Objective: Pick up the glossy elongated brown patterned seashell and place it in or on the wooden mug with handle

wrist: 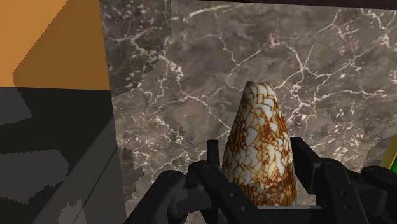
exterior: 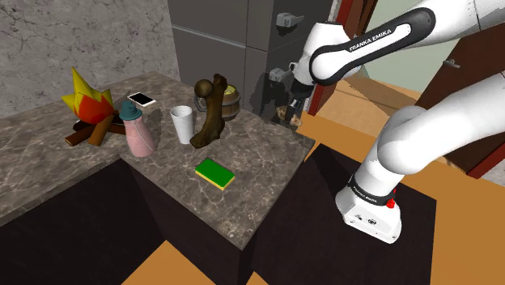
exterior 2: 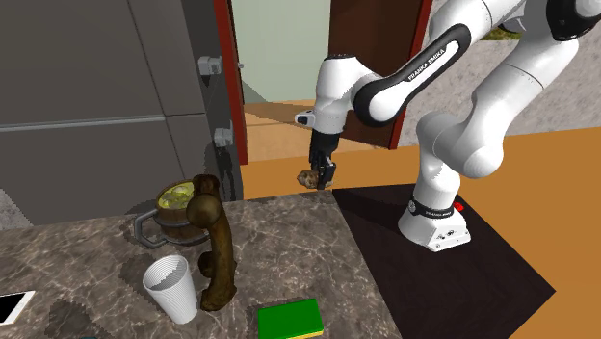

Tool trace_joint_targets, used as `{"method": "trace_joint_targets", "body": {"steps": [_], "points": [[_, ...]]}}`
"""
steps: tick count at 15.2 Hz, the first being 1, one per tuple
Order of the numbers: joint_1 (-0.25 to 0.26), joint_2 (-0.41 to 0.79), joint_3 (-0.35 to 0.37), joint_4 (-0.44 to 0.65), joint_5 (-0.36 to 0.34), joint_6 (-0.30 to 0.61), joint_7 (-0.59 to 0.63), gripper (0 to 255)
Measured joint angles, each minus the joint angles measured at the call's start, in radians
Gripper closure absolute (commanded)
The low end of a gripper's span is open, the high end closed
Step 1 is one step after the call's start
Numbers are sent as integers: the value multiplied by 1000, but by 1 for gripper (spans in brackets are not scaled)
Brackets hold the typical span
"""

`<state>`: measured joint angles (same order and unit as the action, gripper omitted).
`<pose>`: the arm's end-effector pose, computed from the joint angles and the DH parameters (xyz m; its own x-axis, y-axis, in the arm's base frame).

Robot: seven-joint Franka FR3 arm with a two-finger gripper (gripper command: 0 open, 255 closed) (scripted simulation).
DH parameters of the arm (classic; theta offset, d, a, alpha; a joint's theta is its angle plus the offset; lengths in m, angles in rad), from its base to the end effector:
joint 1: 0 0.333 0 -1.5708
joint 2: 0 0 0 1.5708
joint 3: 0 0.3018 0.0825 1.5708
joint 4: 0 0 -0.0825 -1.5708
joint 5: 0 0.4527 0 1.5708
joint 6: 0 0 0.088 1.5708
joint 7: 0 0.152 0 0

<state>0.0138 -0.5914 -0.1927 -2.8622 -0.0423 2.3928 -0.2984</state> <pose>0.4014 -0.0528 0.2576 0.9765 0.1700 0.1322 0.1763 -0.9836 -0.0376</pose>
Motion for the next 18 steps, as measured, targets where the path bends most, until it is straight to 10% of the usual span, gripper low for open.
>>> {"method": "trace_joint_targets", "body": {"steps": [12,18], "points": [[-6,-105,21,101,0,-206,15,255],[36,128,12,282,34,-154,11,255]]}}
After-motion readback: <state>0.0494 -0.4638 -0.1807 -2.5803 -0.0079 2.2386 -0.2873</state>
